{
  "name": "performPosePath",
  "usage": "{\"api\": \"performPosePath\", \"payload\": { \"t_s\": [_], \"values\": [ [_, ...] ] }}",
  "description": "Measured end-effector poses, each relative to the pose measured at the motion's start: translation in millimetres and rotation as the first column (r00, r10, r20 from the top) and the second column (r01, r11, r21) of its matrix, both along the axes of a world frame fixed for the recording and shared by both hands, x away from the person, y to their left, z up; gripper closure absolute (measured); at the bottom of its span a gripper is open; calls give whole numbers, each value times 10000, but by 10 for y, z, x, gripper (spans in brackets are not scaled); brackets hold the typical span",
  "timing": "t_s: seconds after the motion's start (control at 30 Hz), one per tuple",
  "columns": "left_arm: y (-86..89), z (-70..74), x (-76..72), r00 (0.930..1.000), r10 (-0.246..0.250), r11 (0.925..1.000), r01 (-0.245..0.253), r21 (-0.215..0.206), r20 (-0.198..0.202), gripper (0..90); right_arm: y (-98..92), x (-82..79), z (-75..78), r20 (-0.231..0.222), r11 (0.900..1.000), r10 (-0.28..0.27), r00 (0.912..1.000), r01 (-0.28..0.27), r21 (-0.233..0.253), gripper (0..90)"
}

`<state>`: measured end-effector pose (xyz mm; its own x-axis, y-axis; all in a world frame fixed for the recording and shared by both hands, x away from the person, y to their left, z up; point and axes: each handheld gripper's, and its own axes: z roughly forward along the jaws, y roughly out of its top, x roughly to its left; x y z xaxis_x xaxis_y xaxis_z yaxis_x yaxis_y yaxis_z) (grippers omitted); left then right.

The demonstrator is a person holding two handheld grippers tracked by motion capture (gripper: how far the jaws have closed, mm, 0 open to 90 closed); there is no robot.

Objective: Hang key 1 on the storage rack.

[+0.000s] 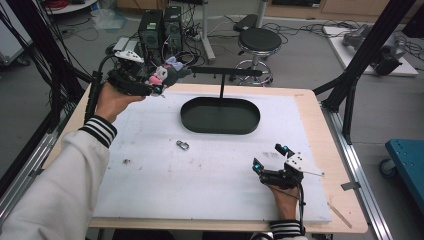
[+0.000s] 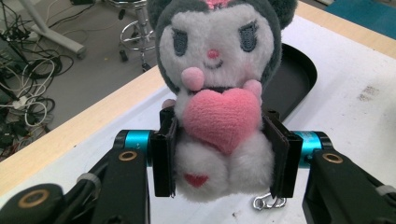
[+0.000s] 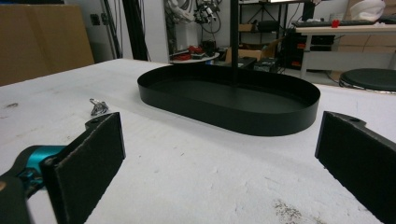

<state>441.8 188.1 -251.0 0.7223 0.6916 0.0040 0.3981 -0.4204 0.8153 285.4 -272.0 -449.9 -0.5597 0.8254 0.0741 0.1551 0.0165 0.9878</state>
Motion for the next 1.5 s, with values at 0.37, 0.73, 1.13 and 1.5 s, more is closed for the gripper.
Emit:
{"api": "performPosePath", "payload": {
  "t_s": [0.37, 0.73, 1.13, 1.5],
  "values": [
    [-254, 41, 70, 9997, -228, 9996, 229, 167, -22, 537, -4, 4, 0, 24, 10000, 14, 10000, -14, 40, 8],
    [-354, -41, 189, 9997, 15, 9995, -7, 309, -237, 537, -6, 8, 0, 60, 10000, 10, 10000, -11, 42, 8],
    [-398, -99, 260, 9994, 153, 9996, -145, 243, -295, 536, -7, 9, -1, 55, 10000, 18, 10000, -19, 62, 8],
    [-485, -98, 324, 9996, 165, 9998, -162, 113, -235, 536, -6, 7, -1, 31, 10000, 7, 10000, -7, 60, 8]
  ]
}}
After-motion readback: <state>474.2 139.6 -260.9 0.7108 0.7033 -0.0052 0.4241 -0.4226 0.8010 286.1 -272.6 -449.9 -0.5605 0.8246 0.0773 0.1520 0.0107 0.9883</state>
